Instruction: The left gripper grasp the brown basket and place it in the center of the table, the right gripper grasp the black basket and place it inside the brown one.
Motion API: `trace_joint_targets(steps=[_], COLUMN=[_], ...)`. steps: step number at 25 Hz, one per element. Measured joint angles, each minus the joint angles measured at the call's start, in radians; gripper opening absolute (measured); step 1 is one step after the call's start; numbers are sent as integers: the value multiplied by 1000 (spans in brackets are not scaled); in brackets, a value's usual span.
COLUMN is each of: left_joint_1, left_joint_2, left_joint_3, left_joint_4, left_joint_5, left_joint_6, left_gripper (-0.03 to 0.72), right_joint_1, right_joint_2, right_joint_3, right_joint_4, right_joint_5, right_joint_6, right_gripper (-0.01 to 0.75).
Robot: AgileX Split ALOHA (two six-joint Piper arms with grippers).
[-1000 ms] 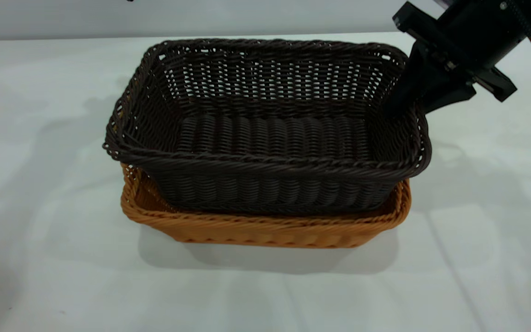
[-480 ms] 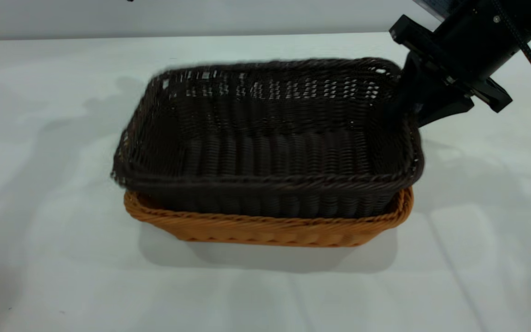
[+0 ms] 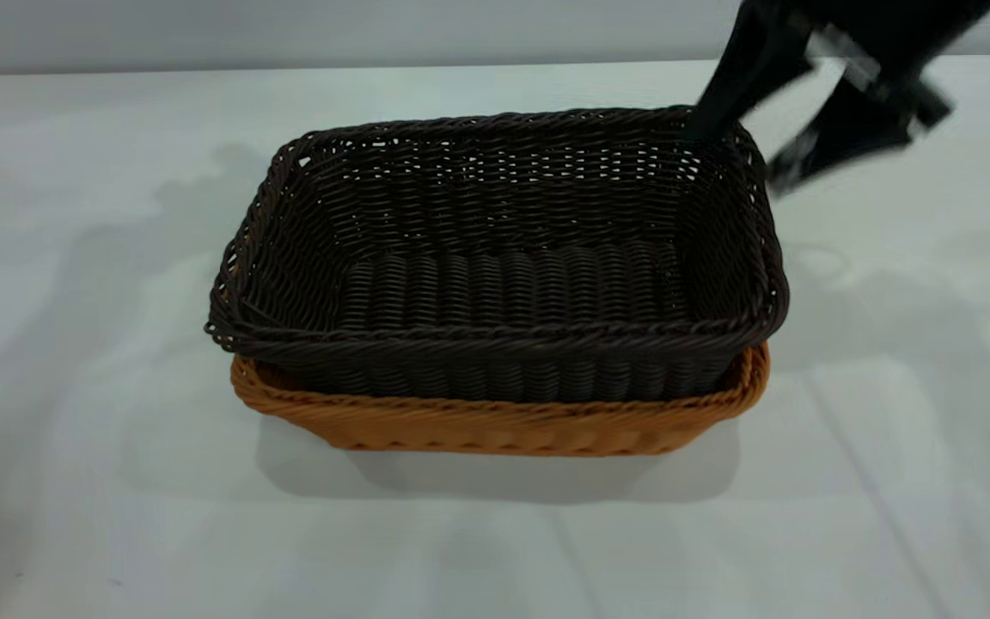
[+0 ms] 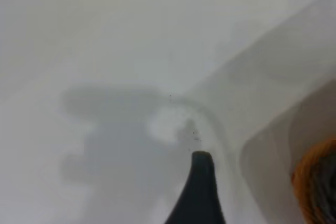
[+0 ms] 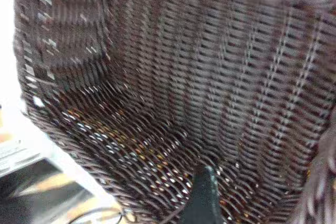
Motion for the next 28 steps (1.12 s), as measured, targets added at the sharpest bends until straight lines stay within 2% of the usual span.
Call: trace_joint_targets(steps=[7,11,20,24,28], left_joint_1=[0,0,0,0,0], left_joint_2=[-240,-366,-561,-599,-646], left_joint_3=[0,0,0,1,53], left_joint_4=[14,16,18,21,44], left_joint_5=[65,132,413,423,423], left_joint_6=[9,5,-151,-225,-280], left_gripper=[576,576,576,576,576], right_joint_1=[-90,-124,-128,-128,-128], right_joint_2=[-236,-401,-722,-835,-966], right_joint_3=[-137,-157,-157,-129,-12], right_joint_4=[-118,-172,-189,-189,-188], right_joint_5=[64,104,236,255,261], right_joint_6=[76,107,111,111,111], right_gripper=[545,545,545,545,545])
